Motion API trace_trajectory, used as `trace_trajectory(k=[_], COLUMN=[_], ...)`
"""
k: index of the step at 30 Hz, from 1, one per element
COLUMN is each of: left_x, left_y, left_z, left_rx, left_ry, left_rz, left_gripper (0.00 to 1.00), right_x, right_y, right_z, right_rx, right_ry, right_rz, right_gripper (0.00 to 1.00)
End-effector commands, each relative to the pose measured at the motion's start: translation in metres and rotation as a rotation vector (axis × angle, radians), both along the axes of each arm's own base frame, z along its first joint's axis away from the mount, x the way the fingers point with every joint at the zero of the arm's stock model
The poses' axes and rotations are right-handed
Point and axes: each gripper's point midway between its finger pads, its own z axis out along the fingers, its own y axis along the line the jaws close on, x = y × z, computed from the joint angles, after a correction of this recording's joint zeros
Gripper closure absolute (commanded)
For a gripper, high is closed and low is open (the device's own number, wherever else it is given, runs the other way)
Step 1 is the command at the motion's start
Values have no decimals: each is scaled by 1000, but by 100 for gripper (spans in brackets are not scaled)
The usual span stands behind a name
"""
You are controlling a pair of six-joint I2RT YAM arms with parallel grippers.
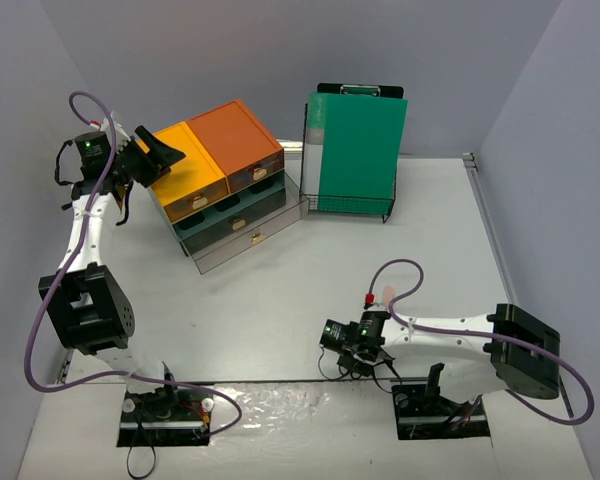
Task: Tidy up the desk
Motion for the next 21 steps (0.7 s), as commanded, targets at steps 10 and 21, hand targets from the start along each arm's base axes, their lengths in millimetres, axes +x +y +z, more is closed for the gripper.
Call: trace_trajectory(k=[10,21], left_x=[-9,-10], left_y=[2,3], left_z=[-6,-8], left_rx=[3,11], left_ry=[42,48], left_rz=[13,12], left_gripper=[37,37], right_x=[0,79], right_y=[-6,95], right_z=[-22,101], right_rx=[-51,130], right_ry=[-12,-348], right_rz=[18,205], right_gripper=[100,100])
